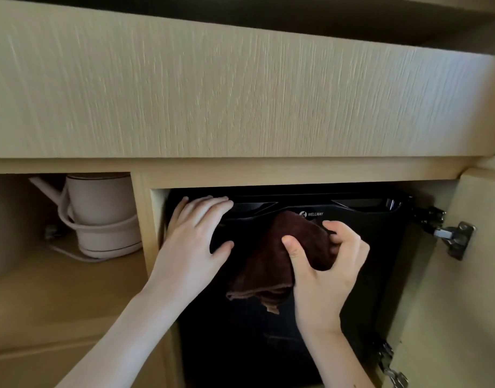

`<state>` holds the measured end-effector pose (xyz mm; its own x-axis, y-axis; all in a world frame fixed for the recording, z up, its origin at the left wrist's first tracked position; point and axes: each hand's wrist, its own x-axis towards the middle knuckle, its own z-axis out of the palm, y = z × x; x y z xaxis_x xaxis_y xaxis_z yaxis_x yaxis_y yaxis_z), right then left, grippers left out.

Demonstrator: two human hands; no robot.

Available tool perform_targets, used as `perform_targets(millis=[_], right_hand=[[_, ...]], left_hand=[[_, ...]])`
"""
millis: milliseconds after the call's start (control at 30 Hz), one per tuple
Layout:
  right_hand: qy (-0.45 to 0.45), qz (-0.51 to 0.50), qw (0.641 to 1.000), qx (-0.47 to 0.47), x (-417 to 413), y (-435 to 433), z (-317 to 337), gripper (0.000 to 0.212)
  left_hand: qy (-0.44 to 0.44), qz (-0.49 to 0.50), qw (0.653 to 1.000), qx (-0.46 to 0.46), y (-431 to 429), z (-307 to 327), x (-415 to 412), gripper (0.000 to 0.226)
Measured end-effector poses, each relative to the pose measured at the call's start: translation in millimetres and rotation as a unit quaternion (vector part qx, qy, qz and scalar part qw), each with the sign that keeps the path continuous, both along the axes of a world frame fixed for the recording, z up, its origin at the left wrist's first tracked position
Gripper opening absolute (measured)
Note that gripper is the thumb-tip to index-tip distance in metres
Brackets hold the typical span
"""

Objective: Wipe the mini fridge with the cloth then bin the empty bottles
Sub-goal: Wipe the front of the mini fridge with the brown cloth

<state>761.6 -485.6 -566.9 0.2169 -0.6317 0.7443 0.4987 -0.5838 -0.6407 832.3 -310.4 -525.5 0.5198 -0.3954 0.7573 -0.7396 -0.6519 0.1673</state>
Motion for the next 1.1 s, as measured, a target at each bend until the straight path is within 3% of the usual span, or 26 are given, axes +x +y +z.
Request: perform_targets(millis=[133,300,467,633,933,1033,1100], right_hand=[[0.035,-0.068,0.996,-0.046,-2,-1,-5,0.037],[0.072,-0.104,0.991,-0.038,1,16,-3,0.040],[0.039,-0.130,0.985,-0.106,20,52,-14,0.035],[-0.005,-0.123,0.983,-0.132,43,58,-28,0.034],[0.030,-0.180,0.964,-0.195,51,51,-65,0.046],[0.014,-0.152,0.956,-0.250,50,50,-67,0.039],[-0.008,-0.118,0.969,-0.215,46,33,-58,0.046]], left_hand=[[0.005,-0.010,1.000,-0.002,0,-2,-2,0.066],[0.000,-0.013,1.000,-0.001,3,-2,0,0.069],[0.010,-0.007,0.999,-0.035,3,-2,0,0.071],[0.004,-0.014,1.000,-0.009,6,1,0,0.071],[-0.010,-0.021,1.000,0.001,9,-1,3,0.066],[-0.047,-0.001,0.998,0.042,10,-2,0,0.063],[-0.109,0.040,0.988,0.099,11,-7,-6,0.064]])
